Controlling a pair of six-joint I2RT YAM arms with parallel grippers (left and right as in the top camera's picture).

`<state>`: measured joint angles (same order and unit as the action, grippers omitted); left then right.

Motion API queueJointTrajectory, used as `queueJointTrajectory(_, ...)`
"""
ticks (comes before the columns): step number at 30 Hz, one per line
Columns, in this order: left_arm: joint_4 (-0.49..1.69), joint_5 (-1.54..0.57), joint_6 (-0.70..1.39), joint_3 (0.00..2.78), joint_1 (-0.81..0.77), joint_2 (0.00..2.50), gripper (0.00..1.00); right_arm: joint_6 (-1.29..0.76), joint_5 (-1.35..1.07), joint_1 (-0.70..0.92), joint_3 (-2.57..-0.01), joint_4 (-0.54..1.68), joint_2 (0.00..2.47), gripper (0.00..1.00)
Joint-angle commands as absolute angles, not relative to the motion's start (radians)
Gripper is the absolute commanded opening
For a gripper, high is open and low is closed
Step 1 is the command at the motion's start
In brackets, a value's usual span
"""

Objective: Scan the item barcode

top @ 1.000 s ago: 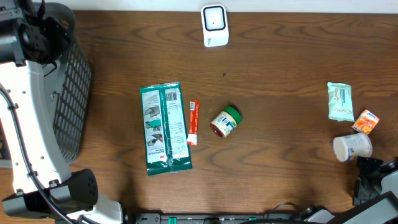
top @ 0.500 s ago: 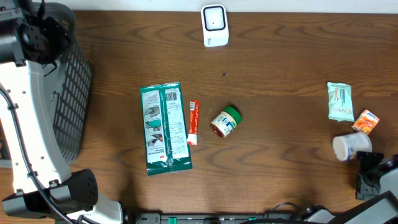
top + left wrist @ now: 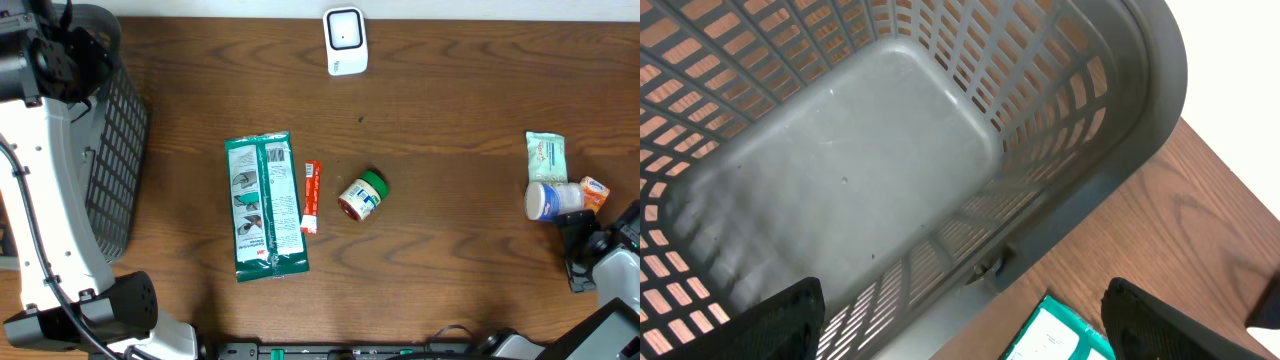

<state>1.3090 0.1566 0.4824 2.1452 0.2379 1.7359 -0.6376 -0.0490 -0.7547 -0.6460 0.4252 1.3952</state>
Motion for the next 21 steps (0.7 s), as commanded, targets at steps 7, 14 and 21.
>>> queueJointTrajectory(7, 1.313, 0.17, 0.48, 2.15, 0.241, 1.728, 0.88, -0.543, -0.105, -0.719, -0.66, 0.403, 1.401, 0.99)
queueJointTrajectory(14, 1.313, 0.17, 0.48, 2.15, 0.241, 1.728, 0.88, -0.518, -0.094, -0.712, -0.66, 0.378, 1.401, 0.99)
queueJointTrajectory(21, 1.313, 0.17, 0.48, 2.15, 0.241, 1.728, 0.88, -0.518, -0.094, -0.712, -0.66, 0.343, 1.401, 0.99)
